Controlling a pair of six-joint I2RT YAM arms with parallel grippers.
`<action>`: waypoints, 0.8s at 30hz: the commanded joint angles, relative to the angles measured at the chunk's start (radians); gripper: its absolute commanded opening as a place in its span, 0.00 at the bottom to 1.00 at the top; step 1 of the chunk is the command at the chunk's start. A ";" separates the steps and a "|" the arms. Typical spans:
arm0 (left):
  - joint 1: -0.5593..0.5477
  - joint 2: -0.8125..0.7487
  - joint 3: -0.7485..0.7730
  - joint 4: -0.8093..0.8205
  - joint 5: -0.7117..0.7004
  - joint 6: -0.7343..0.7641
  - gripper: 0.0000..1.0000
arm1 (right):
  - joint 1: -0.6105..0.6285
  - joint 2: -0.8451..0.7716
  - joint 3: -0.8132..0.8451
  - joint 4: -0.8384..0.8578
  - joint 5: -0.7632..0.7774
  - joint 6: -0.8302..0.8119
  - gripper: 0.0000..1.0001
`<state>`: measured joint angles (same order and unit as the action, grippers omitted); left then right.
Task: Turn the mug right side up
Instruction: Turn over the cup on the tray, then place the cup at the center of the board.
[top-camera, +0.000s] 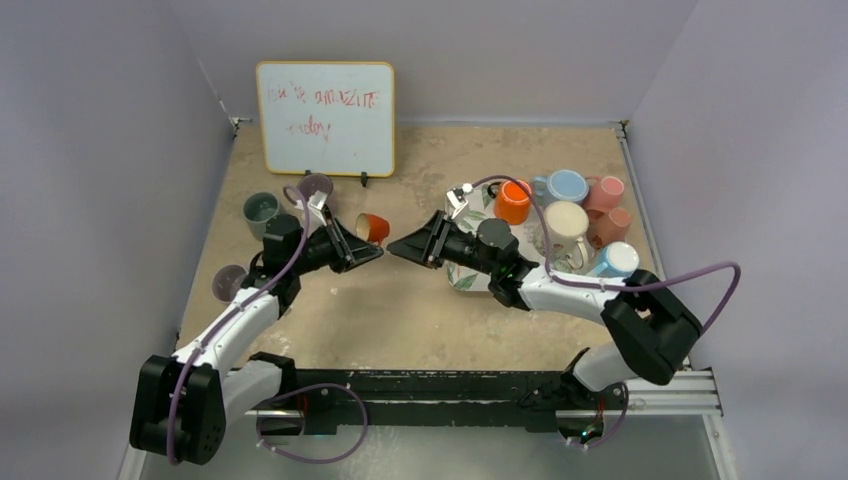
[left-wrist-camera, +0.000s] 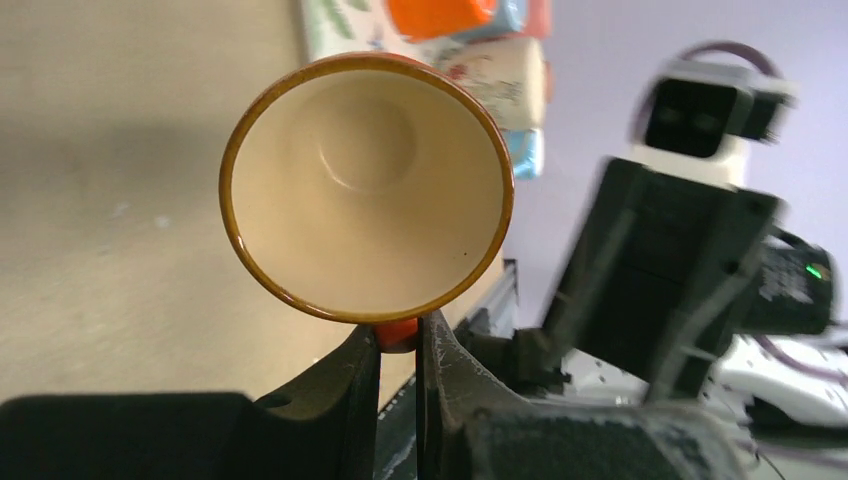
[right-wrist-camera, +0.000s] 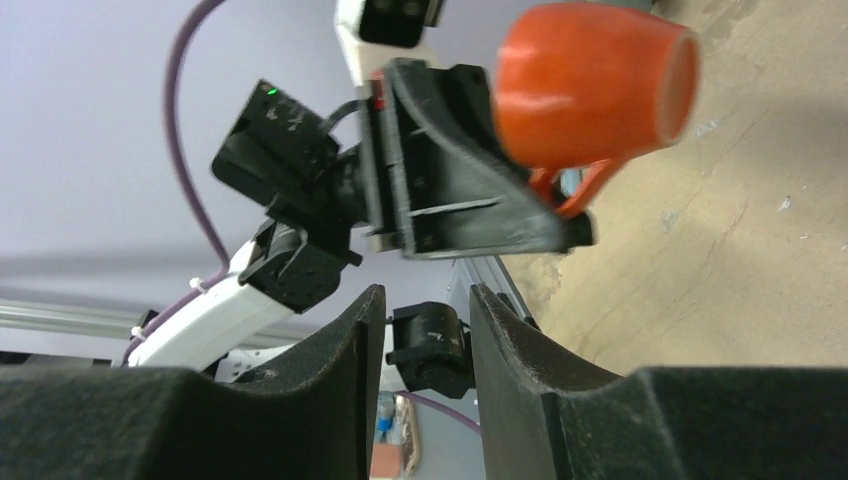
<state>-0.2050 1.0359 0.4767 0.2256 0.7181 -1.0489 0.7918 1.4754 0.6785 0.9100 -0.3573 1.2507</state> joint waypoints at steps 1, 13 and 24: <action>0.003 0.027 0.041 -0.122 -0.193 0.105 0.00 | 0.001 -0.091 -0.006 -0.068 0.014 -0.067 0.41; 0.003 0.024 0.130 -0.474 -0.854 0.216 0.00 | 0.001 -0.303 0.013 -0.322 0.105 -0.223 0.52; 0.003 0.035 0.157 -0.716 -1.202 0.111 0.00 | 0.001 -0.352 0.000 -0.365 0.118 -0.245 0.55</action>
<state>-0.2043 1.0668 0.5987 -0.4328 -0.3473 -0.8982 0.7918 1.1652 0.6785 0.5480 -0.2687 1.0412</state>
